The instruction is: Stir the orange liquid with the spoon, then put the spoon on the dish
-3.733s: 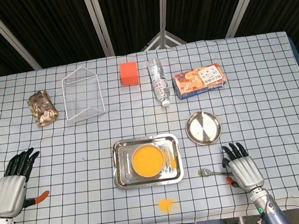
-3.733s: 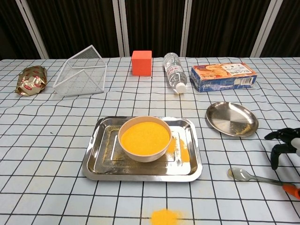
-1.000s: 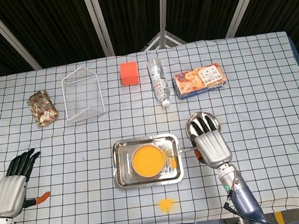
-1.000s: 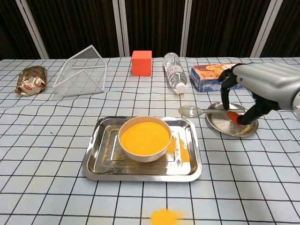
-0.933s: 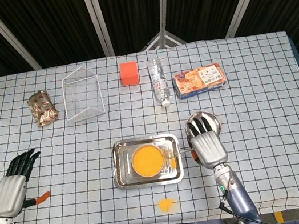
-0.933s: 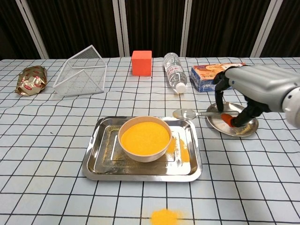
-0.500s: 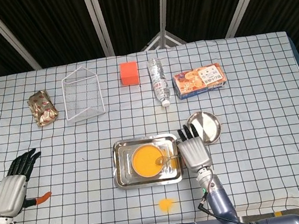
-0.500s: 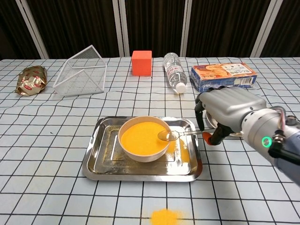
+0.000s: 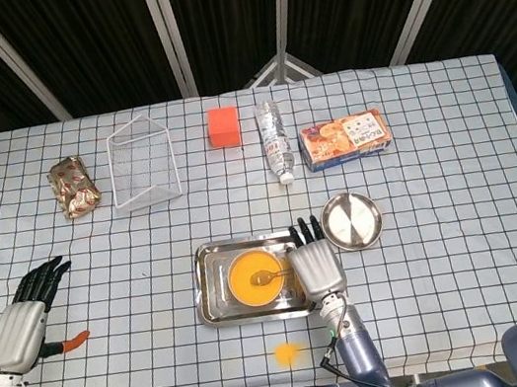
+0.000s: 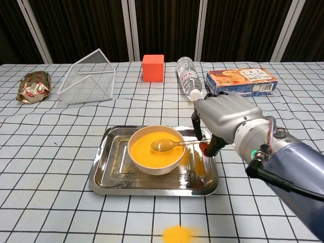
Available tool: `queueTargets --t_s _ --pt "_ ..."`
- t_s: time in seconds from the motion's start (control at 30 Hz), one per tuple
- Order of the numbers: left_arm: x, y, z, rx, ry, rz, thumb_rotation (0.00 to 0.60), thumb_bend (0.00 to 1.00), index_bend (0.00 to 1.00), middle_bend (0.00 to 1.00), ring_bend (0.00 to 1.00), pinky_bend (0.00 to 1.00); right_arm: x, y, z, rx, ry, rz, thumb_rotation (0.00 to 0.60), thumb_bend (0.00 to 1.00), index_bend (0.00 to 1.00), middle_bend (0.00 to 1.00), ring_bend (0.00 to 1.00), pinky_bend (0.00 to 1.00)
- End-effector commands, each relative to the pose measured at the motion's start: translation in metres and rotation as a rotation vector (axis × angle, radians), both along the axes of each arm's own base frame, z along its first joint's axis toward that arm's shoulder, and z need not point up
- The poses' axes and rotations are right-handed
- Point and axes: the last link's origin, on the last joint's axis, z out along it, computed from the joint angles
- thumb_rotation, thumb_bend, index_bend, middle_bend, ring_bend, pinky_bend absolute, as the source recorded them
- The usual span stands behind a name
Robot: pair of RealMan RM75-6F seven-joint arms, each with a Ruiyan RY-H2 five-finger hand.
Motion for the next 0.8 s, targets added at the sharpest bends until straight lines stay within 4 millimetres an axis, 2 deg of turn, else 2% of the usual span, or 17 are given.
queueTargets --t_s 0.03,0.33,0.8 --pt "0.0 -0.0001 0.0 -0.001 0.0 0.0 0.6 0.0 0.0 0.0 0.0 0.02 0.0004 0.0 -0.0022 -0.001 0.007 -0.001 0.6 0.52 0.59 0.16 0.0 0.0" --pt "0.0 0.0007 0.0006 0.0 -0.003 0.0 0.6 0.0 0.0 0.0 0.0 0.02 0.0014 -0.0015 -0.004 -0.014 0.021 0.002 0.6 0.52 0.56 0.16 0.0 0.0" --pt "0.0003 0.0006 0.0012 0.003 -0.006 0.001 0.6 0.0 0.0 0.0 0.0 0.02 0.0075 0.0 0.0028 -0.039 0.011 0.01 0.6 0.52 0.56 0.16 0.0 0.0"
